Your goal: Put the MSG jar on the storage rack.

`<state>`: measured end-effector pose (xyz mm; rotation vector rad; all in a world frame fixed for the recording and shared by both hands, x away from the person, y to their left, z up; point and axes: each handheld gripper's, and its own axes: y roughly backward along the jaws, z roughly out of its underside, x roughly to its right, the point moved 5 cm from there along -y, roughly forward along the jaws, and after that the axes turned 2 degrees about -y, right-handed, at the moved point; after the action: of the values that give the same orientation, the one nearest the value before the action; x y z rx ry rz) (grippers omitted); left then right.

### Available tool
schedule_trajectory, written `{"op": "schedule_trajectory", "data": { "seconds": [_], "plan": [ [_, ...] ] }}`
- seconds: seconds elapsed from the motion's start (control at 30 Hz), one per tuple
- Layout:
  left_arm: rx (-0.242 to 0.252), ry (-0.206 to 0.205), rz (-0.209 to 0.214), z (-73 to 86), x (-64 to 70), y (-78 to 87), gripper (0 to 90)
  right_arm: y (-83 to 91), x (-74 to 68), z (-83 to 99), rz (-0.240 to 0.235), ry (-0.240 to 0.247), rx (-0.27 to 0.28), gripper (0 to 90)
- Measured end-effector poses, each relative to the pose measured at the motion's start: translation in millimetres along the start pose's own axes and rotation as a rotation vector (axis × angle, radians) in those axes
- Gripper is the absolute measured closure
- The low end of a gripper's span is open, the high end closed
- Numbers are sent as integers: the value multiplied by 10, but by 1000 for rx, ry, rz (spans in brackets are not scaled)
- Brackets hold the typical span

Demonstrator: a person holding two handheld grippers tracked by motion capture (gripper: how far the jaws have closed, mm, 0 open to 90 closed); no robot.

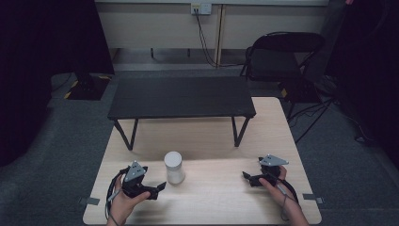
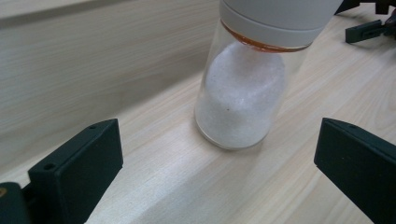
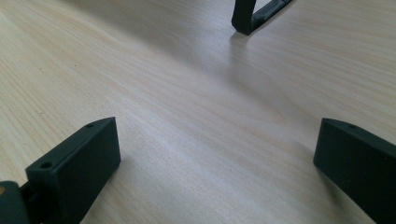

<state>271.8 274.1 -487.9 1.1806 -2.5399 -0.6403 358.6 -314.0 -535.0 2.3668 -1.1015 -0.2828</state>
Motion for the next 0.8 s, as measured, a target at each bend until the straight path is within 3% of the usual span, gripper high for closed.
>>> {"op": "schedule_trajectory", "data": {
  "seconds": [0.53,0.8],
  "plan": [
    [7,-5,-5,1,5,35,4,0,-1,0,1,0,-1,0],
    [19,-38,-13,-63,59,14,4,-1,-1,0,0,0,0,0]
  ]
}}
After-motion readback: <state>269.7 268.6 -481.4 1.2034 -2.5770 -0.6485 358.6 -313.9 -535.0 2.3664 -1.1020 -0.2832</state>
